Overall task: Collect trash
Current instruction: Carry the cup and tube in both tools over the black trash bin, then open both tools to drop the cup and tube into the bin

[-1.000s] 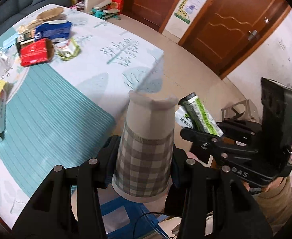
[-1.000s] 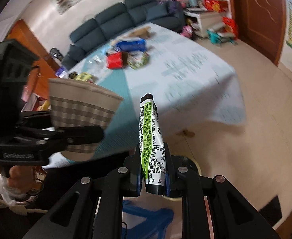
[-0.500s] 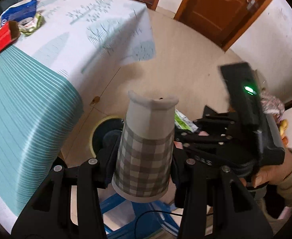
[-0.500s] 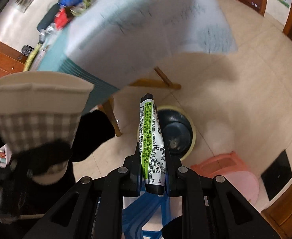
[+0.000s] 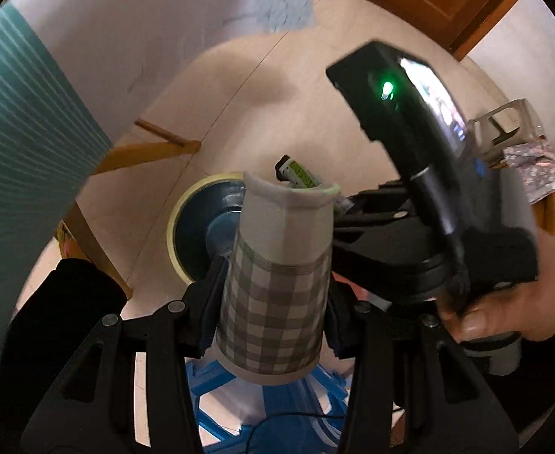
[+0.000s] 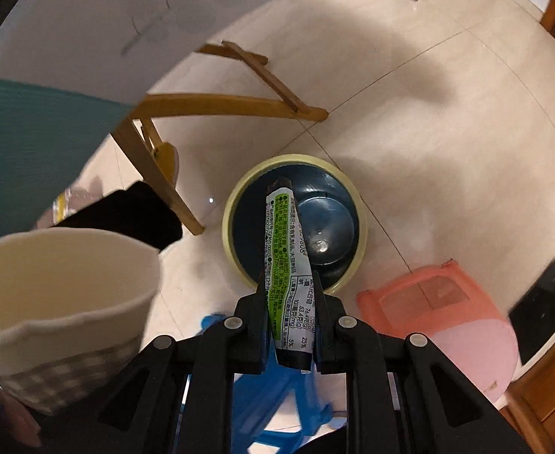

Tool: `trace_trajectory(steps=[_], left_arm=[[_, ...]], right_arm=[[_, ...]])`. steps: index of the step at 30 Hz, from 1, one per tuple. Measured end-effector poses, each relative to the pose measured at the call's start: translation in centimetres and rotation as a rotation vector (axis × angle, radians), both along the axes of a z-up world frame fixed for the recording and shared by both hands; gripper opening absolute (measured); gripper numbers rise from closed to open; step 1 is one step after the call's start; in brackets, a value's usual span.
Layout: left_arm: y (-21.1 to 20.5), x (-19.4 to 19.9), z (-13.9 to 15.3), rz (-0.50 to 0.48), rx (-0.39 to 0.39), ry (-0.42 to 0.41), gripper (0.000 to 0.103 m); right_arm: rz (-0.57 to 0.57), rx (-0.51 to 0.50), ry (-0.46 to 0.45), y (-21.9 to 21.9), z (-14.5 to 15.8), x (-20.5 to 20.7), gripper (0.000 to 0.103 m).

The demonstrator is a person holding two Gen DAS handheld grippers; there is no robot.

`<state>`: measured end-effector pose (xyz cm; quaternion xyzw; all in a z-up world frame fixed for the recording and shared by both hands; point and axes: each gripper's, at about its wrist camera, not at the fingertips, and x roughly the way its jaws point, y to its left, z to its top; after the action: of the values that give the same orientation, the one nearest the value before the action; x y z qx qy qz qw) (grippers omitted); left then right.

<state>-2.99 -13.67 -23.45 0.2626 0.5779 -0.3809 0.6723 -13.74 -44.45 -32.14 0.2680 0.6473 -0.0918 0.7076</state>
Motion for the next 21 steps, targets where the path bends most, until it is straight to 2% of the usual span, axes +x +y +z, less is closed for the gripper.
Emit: trace_trajectory(steps=[9, 16, 21], left_arm=[[0.1, 1.2, -7.5, 0.103, 0.095, 0.001, 0.042], [0.3, 3.5, -10.5, 0.169, 0.139, 0.036, 0.043], [0.2, 4.4, -12.1, 0.188, 0.176, 0.03, 0.043]], right_arm=[[0.06, -0.018, 0.074, 0.1, -6.7, 3.1, 0.017], [0.057, 0.009, 0.12, -0.4, -11.0, 5.1, 0.017], [0.047, 0.043, 0.131, -1.1, -13.2, 5.9, 0.017]])
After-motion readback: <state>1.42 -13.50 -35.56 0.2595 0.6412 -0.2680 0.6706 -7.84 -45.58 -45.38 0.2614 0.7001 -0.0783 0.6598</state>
